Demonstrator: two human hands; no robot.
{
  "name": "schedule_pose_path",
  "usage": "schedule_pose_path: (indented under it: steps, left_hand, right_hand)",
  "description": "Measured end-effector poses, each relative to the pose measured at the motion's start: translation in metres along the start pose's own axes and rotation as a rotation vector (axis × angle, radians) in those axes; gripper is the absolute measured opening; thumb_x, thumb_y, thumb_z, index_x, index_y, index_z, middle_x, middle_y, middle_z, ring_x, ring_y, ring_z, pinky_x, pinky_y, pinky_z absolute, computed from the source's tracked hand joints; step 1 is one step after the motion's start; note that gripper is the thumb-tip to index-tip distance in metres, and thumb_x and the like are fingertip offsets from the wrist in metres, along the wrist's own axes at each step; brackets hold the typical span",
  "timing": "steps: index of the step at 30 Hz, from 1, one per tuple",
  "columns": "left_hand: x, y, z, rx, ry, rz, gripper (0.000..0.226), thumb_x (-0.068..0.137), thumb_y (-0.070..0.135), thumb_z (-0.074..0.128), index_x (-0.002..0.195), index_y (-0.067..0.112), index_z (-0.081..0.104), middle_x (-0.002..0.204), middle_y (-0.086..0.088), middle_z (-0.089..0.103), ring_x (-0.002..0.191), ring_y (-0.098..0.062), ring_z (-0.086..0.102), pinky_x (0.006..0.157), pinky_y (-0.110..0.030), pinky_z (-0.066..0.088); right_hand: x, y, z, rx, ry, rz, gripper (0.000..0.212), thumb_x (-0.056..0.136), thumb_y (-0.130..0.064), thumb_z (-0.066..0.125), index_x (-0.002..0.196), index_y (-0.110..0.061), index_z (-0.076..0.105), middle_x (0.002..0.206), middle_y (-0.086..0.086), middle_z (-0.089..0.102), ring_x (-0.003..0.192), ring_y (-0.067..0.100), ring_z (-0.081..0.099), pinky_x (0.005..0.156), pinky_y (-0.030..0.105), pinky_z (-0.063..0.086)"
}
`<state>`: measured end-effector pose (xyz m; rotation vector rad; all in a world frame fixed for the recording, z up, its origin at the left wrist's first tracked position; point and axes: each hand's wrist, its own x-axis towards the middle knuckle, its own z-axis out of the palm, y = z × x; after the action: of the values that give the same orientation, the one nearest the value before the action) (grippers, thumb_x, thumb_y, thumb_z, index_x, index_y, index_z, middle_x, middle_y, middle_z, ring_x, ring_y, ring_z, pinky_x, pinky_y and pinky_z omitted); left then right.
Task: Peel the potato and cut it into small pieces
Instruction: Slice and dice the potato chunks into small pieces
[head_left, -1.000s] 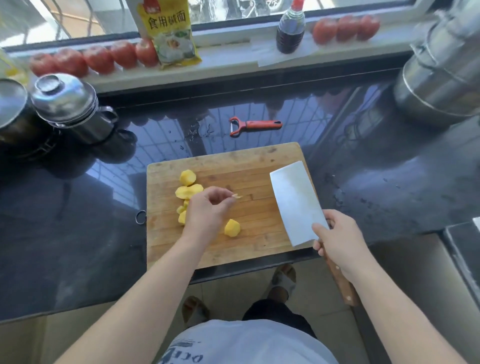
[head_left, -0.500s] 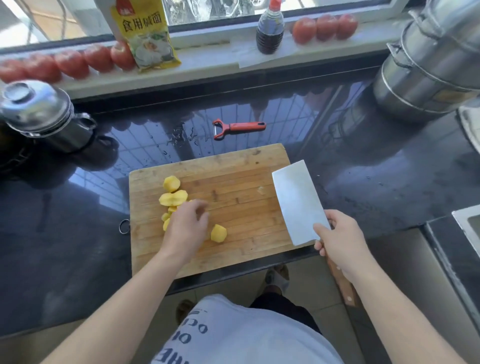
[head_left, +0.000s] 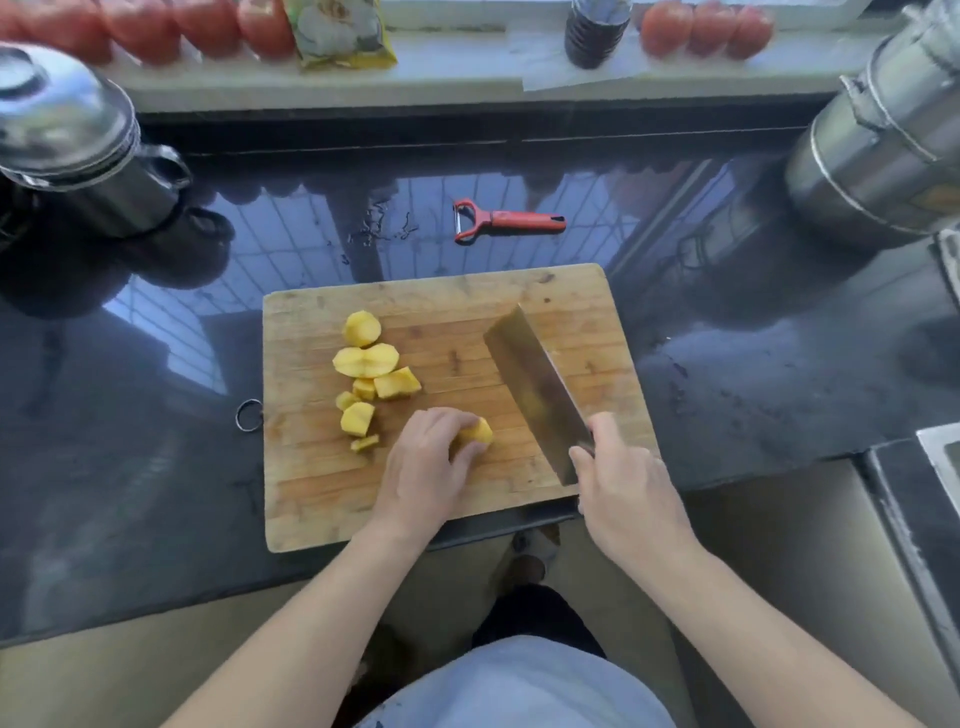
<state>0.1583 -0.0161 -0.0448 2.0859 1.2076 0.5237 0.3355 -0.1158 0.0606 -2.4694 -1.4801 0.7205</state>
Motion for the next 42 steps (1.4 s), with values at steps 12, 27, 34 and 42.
schedule_pose_path:
  steps: [12,27,34,42]
  left_hand:
    - [-0.007,-0.025,0.016,0.188,0.149,0.435,0.011,0.099,0.01,0.068,0.108,0.009,0.074,0.115,-0.011,0.072,0.092,-0.031,0.063,0.071,-0.045,0.053]
    - [-0.009,-0.019,0.02,0.313,0.162,0.455,0.013,0.101,0.009,0.062,0.108,0.007,0.073,0.118,-0.011,0.071,0.089,-0.032,0.062,0.067,-0.046,0.051]
    - [-0.009,-0.014,0.016,0.342,0.138,0.461,0.012,0.099,0.008,0.063,0.105,0.007,0.073,0.119,-0.014,0.07,0.088,-0.034,0.061,0.068,-0.047,0.052]
    - [-0.007,-0.014,0.018,0.365,0.164,0.457,0.013,0.101,0.01,0.061,0.095,0.005,0.072,0.116,-0.014,0.071,0.086,-0.034,0.062,0.064,-0.045,0.051]
  right_hand:
    - [-0.031,-0.038,0.018,-0.206,0.115,-0.091,0.008,0.104,-0.021,0.045,0.097,-0.022,0.044,0.062,-0.002,0.056,0.056,0.028,0.061,0.047,0.034,0.04]
    - [-0.028,-0.033,0.023,-0.313,0.08,-0.16,0.035,0.071,-0.002,0.074,0.081,-0.019,0.044,0.051,-0.002,0.052,0.038,0.027,0.054,0.039,0.027,0.022]
    - [-0.03,-0.036,0.019,-0.27,0.029,-0.185,0.047,0.045,0.006,0.078,0.074,-0.017,0.049,0.048,0.001,0.051,0.032,0.026,0.05,0.044,0.022,-0.006]
    - [0.011,-0.035,0.034,-0.197,-0.046,-0.198,0.012,0.099,-0.008,0.04,0.1,-0.02,0.036,0.089,0.005,0.069,0.083,0.034,0.07,0.058,0.033,0.038]
